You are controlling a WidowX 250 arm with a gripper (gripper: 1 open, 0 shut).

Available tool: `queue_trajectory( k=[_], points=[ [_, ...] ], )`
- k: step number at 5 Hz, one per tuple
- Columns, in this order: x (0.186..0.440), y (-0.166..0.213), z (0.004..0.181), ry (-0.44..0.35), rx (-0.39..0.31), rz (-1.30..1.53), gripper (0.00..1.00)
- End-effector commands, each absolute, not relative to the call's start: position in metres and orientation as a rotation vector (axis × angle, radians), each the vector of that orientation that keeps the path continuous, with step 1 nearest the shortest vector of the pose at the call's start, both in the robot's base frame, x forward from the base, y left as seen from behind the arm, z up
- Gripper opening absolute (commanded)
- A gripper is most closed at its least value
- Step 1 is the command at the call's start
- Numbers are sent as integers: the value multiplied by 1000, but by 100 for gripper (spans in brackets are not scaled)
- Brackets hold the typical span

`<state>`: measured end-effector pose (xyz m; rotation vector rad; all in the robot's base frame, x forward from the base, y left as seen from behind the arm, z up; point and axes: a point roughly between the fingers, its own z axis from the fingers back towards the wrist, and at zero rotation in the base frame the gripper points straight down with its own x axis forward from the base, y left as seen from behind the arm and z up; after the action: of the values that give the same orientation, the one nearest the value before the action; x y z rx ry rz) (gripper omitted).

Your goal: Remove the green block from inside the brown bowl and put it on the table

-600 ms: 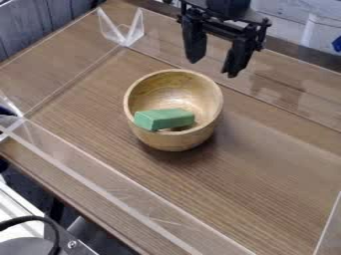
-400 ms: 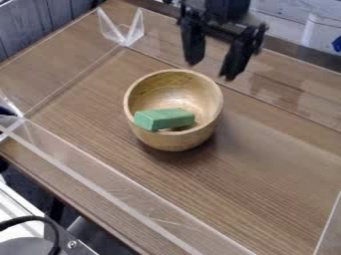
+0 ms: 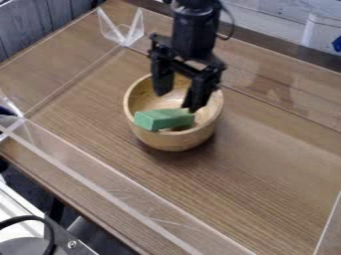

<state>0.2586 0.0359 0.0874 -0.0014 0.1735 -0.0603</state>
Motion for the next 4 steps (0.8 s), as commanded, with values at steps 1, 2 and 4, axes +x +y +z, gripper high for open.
queue_trajectory(
  k=[1,2,4],
  points=[
    [259,51,95,115,14,-74,100],
    [257,60,87,123,27,-85,100],
    [263,64,72,150,46,-128,100]
  ],
)
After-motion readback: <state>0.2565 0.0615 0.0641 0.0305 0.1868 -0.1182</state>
